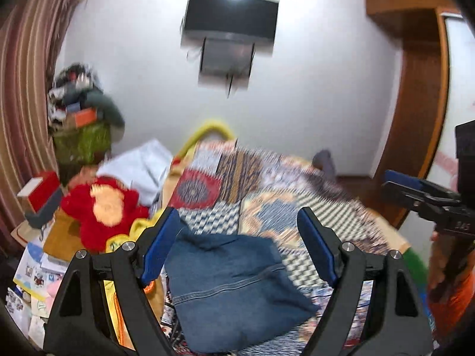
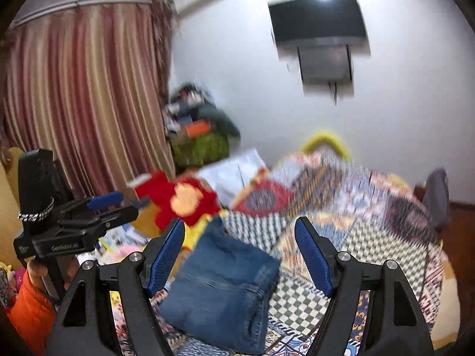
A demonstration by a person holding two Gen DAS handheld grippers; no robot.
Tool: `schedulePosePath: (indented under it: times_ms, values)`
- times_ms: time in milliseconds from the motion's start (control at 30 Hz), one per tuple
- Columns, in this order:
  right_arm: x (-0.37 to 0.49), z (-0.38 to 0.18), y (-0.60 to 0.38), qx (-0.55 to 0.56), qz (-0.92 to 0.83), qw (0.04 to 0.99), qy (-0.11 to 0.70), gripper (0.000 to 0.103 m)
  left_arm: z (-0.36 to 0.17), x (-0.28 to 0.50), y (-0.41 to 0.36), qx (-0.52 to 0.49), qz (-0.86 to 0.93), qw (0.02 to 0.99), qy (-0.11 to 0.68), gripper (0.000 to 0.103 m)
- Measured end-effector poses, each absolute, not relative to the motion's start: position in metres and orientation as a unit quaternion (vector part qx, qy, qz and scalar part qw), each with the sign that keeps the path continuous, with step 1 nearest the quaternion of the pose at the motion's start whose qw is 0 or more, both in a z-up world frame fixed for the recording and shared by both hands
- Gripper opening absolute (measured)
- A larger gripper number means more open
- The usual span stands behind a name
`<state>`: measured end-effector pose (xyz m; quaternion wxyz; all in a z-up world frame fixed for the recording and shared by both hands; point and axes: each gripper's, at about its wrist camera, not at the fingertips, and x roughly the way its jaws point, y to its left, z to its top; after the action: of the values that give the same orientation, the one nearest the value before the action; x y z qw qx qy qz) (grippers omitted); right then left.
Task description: Fold large clothes
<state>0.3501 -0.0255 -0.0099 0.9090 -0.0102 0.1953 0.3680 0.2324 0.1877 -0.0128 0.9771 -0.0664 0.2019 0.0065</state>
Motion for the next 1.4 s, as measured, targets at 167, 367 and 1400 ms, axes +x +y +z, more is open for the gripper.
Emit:
schedulePosePath:
  times_ms: [167,367,1400]
  values:
    - [0.289,0.01,-0.042,0.007,0.379,0.913,0.151,0.075,0.014,0.165,0.158,-0.056,0.017,0.989,0.137,0.082]
    - [0.219,0.011,-0.055,0.005,0.364,0.924,0.113,0.075,0.02,0.108,0.117,-0.028,0.046,0.995,0.085,0.082]
    - [0.178,-0.004,-0.061,-0.022,0.282,0.951,0.121,0.103,-0.01,0.079,0.108,-0.05,0.107,0.988,0.101,0.103]
